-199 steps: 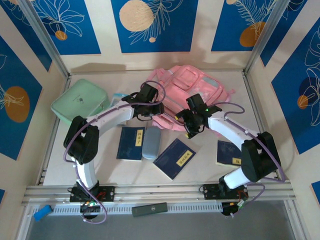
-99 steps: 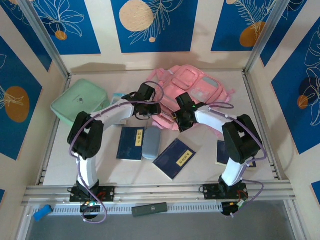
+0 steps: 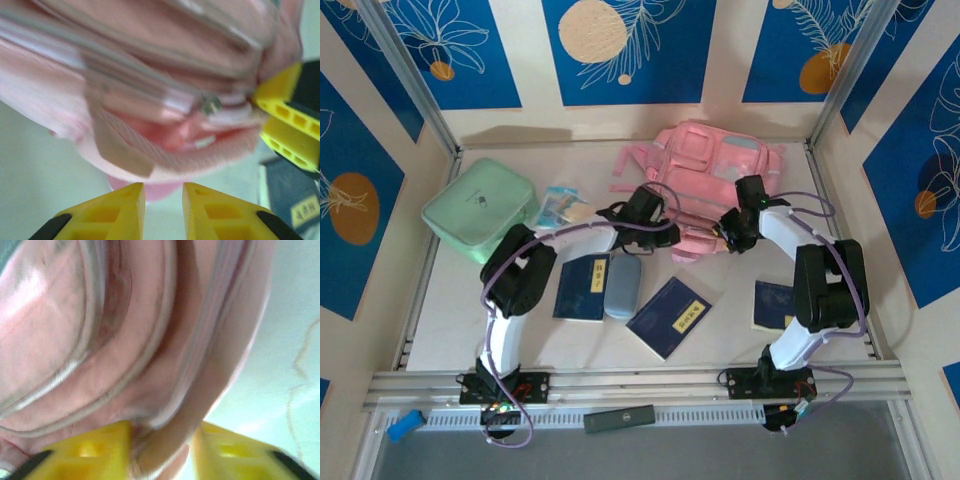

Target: Pack the student bag

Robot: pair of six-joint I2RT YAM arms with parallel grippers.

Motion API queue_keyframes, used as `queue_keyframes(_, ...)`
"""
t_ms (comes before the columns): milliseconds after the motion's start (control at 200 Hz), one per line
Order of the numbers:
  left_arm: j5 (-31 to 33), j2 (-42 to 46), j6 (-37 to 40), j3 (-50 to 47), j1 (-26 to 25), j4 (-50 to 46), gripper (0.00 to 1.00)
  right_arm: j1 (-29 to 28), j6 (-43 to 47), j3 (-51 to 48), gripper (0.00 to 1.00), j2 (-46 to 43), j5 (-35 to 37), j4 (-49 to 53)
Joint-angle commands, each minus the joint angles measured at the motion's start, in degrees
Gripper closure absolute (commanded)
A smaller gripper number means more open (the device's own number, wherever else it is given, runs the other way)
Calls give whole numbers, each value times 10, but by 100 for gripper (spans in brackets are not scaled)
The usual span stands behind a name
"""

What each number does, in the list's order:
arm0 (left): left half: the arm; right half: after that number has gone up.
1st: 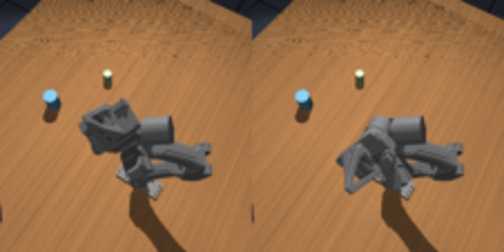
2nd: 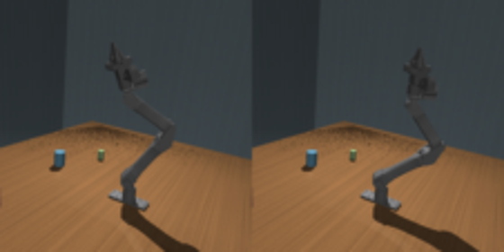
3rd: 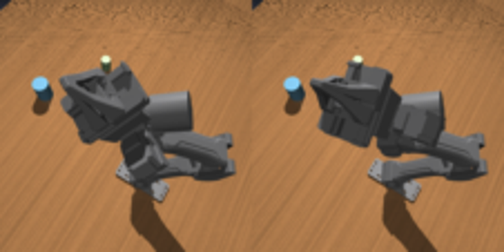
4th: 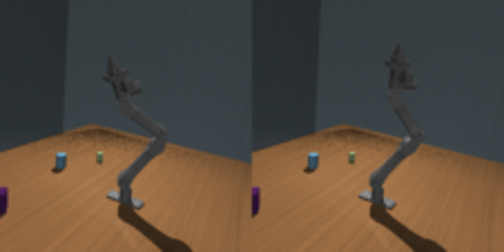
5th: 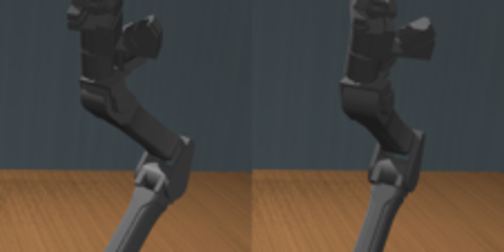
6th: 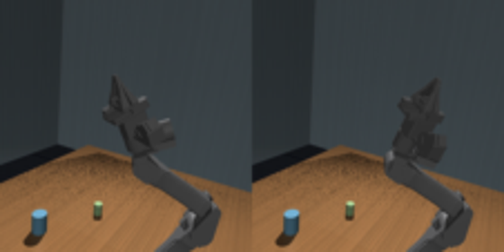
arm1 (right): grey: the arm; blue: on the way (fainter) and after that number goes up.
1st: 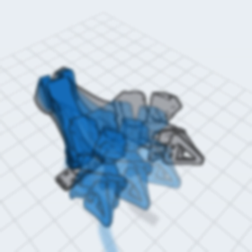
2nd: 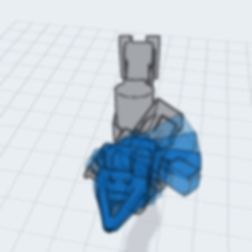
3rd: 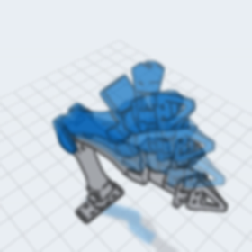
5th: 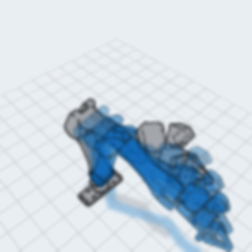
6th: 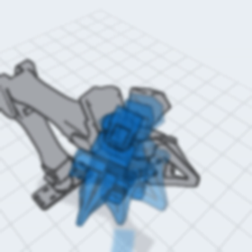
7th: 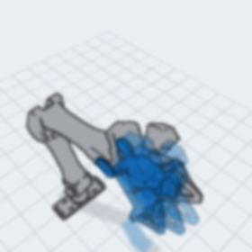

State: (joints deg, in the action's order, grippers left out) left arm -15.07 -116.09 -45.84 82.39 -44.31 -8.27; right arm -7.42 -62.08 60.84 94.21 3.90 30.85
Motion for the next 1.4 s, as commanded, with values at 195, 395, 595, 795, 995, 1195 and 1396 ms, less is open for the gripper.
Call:
queue_keyframes(195, 116, 54, 92, 55, 24, -164, 67, -43, -165, -48, 3, -112, -23, 84)
queue_keyframes(395, 150, 52, 125, 85, 28, -195, 66, -67, -312, -33, 2, -93, -21, 65)
queue_keyframes(595, 173, 54, 156, 105, 31, -211, 66, -64, -351, 7, 8, -15, -9, 54)
queue_keyframes(795, 174, 66, 177, 102, 35, -217, 65, -56, -333, 53, 12, 38, -6, 47)
queue_keyframes(995, 179, 74, 183, 92, 39, -219, 63, -70, -331, 68, 7, -2, 10, 58)
queue_keyframes(1195, 175, 76, 177, 93, 43, -211, 62, -59, -344, 68, 7, 27, -1, 49)
queue_keyframes(1396, 169, 74, 178, 104, 44, -220, 62, -59, -333, 76, 27, 94, -11, 33)
